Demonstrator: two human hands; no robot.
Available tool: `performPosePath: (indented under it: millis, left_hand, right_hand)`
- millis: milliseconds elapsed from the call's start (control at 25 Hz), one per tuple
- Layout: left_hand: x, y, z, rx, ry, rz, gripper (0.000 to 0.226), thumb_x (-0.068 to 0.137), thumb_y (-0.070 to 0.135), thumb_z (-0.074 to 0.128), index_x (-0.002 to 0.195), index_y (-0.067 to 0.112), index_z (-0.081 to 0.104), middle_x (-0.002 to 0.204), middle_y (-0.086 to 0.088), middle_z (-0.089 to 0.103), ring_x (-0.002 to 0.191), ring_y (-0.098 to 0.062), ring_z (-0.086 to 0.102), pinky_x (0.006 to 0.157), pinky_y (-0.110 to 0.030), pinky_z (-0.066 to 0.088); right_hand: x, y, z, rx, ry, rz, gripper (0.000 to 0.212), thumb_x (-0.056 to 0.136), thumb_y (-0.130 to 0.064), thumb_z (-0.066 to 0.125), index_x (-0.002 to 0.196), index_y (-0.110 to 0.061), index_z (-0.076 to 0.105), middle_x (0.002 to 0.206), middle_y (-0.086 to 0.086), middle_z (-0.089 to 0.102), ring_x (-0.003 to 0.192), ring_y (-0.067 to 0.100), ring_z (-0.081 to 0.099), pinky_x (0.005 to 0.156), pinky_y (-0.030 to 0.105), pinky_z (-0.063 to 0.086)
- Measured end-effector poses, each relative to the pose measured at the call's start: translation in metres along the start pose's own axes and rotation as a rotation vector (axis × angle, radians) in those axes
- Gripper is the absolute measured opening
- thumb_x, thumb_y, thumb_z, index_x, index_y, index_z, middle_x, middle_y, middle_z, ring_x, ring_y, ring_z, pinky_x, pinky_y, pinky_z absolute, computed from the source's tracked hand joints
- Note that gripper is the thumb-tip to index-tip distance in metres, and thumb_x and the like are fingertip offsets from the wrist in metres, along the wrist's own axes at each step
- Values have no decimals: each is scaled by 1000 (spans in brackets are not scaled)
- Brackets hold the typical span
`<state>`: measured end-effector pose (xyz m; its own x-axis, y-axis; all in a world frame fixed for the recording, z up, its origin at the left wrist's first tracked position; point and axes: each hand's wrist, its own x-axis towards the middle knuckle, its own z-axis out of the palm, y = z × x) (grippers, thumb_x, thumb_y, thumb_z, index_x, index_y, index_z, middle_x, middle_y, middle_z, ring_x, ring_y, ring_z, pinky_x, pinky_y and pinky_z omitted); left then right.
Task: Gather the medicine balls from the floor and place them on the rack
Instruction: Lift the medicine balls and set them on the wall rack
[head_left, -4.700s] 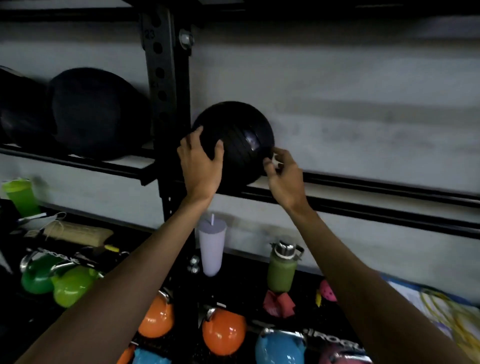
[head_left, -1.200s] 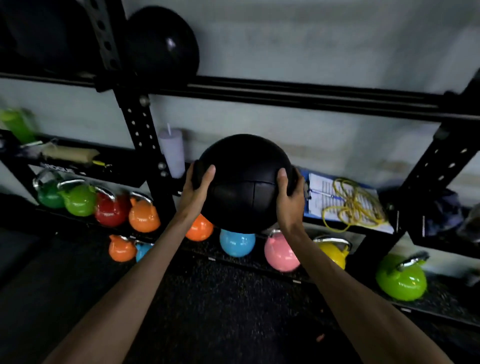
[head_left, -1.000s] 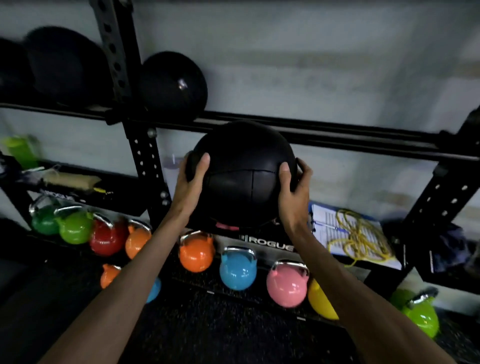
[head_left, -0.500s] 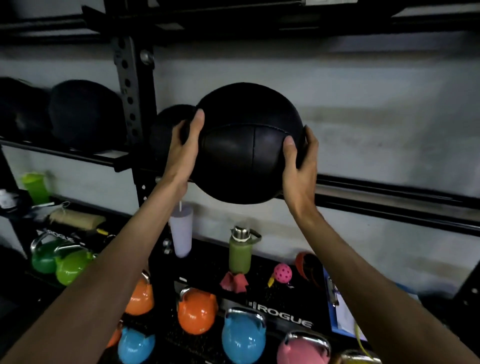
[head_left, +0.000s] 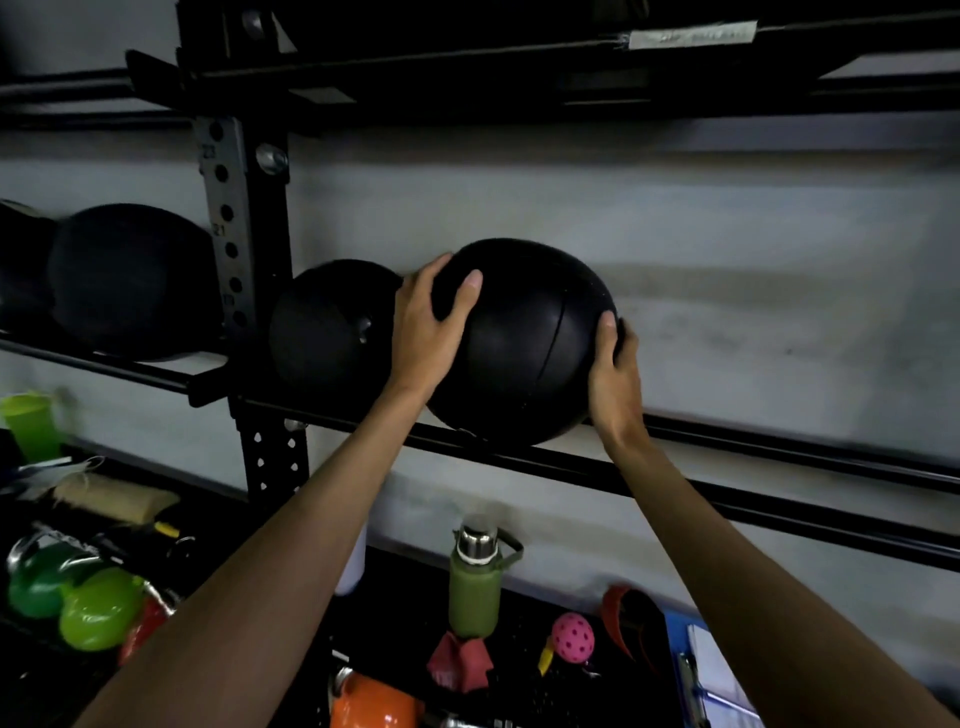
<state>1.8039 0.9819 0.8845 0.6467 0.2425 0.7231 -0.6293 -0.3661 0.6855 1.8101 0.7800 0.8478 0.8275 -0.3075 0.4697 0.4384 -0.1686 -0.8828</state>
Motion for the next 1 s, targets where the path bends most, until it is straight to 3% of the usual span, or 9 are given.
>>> performPosePath:
  millis: [120,240,400,480,600,760,880,1000]
  left_hand:
    - [13,-11,8,38,-8,-17,60,87,65,54,135,30,57,137,0,55,131,-14,48,114,-33,37]
    - [11,-9,6,51,-35,-49,64,88,68,50,139,30,53,142,-2,51,133,-16,46,116,-37,36]
    - [-35,-1,-6,119,-14,-43,60,94,51,54,145,20,45,147,-9,44,137,-23,41,117,-36,32]
    - [-84,-4,-13,140,40,-8,51,94,34,61,141,17,48,142,-8,46,128,-19,46,111,-31,38]
    - [-165,-17,-8,136,34,-28,34,89,26,60,121,16,57,117,-5,57,97,-15,58,84,-39,53]
    - [-281,-36,20,164,-284,-129,22,84,27,57,104,19,60,89,0,69,77,-22,67,71,-41,55]
    - [-358,-48,38,280,-552,-177,18,83,22,62,100,16,62,87,-6,72,82,-30,69,70,-43,55]
    - [-432,-57,50,379,-833,-253,18,87,21,64,104,17,61,92,-8,71,88,-32,68,72,-41,53]
  right_hand:
    - [7,7,-4,-35,-33,44,80,92,-75,28,155,-26,24,155,8,38,141,27,39,116,45,34]
    - [2,-1,-4,-15,-40,50,77,95,-70,31,155,-22,26,154,8,41,141,25,40,116,40,33]
    - [-36,-11,-24,-131,-32,-45,54,102,-45,46,146,-13,43,136,6,58,123,21,57,94,25,45]
    - [-70,-5,-38,-228,-23,-119,40,100,-31,54,135,-12,53,126,7,63,108,17,65,83,16,49]
    - [-139,14,-60,-257,24,-223,26,97,-19,54,118,-9,65,111,8,68,92,10,66,70,9,49]
    - [-240,63,-108,-465,-110,-161,18,94,-16,55,105,-11,69,98,4,71,82,11,66,71,18,51]
    - [-305,113,-156,-698,-259,-8,25,88,-27,51,100,-13,67,95,10,69,85,30,66,73,37,52]
    - [-366,148,-210,-820,-322,179,21,90,-19,55,104,-11,68,100,14,71,91,35,66,76,41,53]
